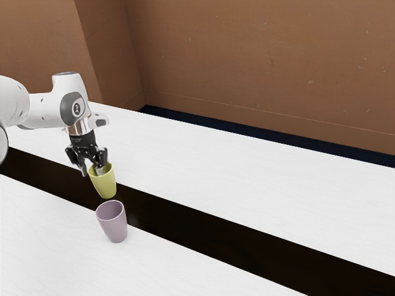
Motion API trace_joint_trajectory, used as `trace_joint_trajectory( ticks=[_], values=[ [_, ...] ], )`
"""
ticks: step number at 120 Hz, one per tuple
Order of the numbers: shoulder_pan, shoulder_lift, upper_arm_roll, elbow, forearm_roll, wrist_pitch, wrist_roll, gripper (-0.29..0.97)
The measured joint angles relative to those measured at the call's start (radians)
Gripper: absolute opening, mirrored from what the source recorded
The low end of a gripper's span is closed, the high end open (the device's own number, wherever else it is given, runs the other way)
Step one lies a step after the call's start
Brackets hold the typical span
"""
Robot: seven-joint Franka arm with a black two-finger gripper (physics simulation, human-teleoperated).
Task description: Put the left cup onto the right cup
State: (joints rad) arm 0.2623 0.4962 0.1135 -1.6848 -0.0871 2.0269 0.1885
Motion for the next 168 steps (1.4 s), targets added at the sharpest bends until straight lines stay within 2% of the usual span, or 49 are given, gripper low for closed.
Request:
trace_joint_trajectory(
  ticks=[21,49,85,105,153,168],
  values=[
    [-0.002,0.0,0.0,0.0,0.0,0.002,0.004,0.0],
    [-0.008,-0.002,0.0,0.0,0.004,0.002,0.007,-0.08],
    [-0.034,-0.051,0.001,0.0,0.011,0.003,0.002,-0.1],
    [-0.057,-0.113,0.001,-0.011,0.017,-0.014,-0.016,-0.1],
    [-0.114,-0.284,-0.002,-0.03,0.019,-0.19,-0.129,-0.11],
    [-0.122,-0.344,-0.035,-0.069,0.018,-0.242,-0.188,-0.1]
  ],
)
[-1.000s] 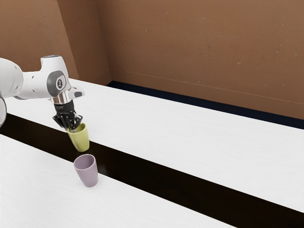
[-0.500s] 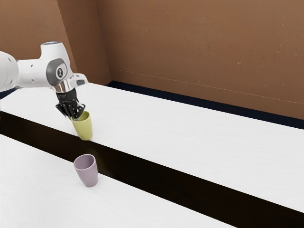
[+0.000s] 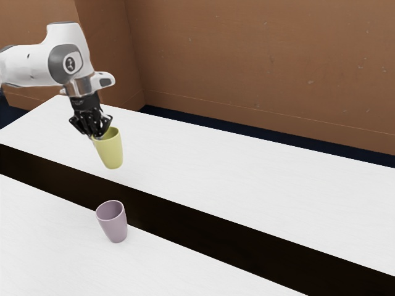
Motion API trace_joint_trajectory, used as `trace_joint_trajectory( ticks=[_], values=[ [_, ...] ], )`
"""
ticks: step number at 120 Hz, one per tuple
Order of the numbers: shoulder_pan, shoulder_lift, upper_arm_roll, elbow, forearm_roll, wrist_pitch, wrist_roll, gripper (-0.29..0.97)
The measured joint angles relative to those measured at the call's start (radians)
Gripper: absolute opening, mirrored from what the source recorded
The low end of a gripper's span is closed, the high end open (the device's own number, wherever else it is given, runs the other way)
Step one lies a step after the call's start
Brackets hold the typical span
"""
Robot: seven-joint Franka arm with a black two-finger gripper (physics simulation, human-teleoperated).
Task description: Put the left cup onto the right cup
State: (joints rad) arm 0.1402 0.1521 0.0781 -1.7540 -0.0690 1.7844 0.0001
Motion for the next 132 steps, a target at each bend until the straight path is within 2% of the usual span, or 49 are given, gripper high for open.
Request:
trace_joint_trajectory(
  ticks=[71,132],
  values=[
    [-0.038,-0.169,-0.047,-0.184,-0.001,-0.056,-0.285,-0.1],
    [-0.084,-0.317,-0.057,-0.408,0.024,0.115,-0.482,-0.1]
  ],
)
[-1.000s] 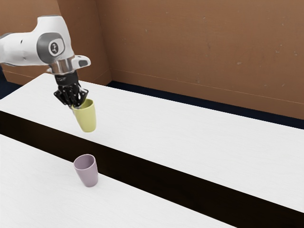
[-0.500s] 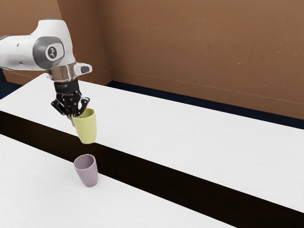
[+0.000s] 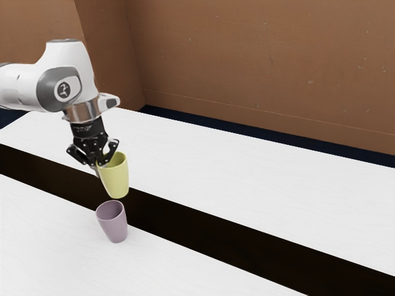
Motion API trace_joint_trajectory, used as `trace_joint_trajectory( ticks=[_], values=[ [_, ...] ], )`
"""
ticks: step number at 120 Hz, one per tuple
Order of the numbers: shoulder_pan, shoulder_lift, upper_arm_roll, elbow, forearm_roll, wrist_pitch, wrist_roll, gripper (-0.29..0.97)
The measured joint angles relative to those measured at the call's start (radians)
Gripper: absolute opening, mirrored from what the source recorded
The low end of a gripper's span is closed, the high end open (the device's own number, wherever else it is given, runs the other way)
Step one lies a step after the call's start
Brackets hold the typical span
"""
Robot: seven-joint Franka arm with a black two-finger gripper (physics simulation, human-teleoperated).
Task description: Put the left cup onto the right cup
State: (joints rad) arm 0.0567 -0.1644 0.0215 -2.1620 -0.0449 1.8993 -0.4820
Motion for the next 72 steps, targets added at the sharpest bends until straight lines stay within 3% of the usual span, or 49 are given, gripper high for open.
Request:
trace_joint_trajectory(
  ticks=[72],
  values=[
    [0.008,-0.126,0.001,-0.14,0.011,0.08,-0.114,-0.1]
  ],
)
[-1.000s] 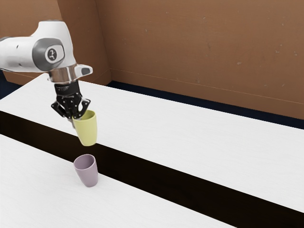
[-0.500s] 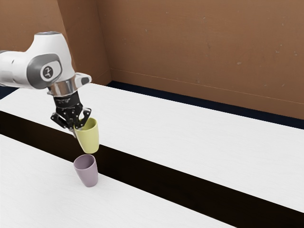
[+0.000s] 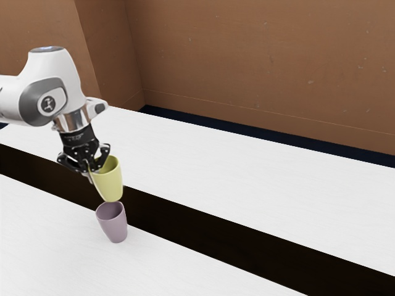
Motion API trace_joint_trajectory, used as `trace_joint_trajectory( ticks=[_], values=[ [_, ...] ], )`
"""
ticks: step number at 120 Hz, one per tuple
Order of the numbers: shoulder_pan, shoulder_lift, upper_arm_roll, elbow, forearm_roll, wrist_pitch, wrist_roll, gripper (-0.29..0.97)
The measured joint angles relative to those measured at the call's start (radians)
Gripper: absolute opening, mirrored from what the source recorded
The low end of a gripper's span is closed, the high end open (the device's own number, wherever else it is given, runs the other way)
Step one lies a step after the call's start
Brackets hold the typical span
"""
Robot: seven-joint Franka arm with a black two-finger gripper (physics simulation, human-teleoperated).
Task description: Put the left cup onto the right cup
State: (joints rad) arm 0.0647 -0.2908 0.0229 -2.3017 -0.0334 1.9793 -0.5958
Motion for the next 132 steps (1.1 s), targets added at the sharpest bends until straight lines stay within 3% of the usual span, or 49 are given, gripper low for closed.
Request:
trace_joint_trajectory(
  ticks=[132],
  values=[
    [0.007,-0.05,0.005,-0.094,-0.005,-0.004,-0.098,-0.11]
  ],
)
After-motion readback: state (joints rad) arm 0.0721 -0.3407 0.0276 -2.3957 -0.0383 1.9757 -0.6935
